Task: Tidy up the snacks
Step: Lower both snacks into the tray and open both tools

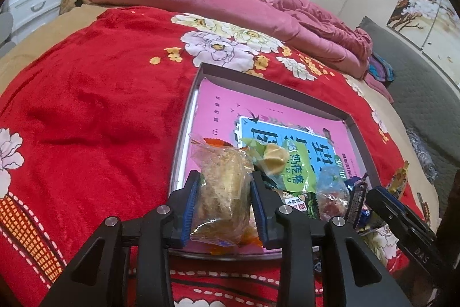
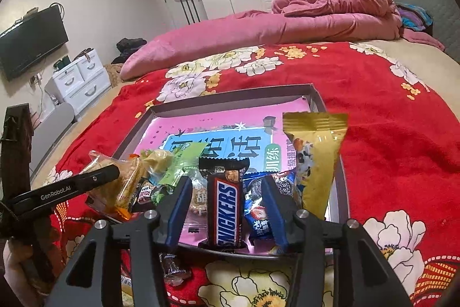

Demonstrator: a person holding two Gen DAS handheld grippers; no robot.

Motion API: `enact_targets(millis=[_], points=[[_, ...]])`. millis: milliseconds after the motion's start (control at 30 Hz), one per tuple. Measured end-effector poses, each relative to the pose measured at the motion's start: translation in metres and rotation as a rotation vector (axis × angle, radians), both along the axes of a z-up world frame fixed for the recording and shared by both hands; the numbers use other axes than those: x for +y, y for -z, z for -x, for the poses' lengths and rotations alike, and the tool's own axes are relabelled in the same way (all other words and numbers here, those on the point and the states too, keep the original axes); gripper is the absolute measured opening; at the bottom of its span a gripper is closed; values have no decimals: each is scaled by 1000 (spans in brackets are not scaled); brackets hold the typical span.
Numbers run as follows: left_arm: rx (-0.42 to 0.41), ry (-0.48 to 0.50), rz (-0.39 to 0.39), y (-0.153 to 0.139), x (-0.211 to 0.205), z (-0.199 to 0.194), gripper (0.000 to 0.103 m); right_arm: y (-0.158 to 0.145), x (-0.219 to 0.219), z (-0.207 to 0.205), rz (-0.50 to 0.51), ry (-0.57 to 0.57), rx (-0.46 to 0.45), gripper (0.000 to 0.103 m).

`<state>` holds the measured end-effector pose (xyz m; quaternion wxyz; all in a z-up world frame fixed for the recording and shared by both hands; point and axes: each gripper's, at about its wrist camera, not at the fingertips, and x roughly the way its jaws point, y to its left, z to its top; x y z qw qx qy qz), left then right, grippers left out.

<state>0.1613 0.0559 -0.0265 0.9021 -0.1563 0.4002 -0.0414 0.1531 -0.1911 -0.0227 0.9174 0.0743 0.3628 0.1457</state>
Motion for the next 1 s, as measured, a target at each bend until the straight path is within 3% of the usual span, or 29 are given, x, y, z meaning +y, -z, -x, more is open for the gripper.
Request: enact_targets(millis=[1000], points=[[-49,-36,-50,-14,3,8,63,-2,4,2,33,-9,-9,55]])
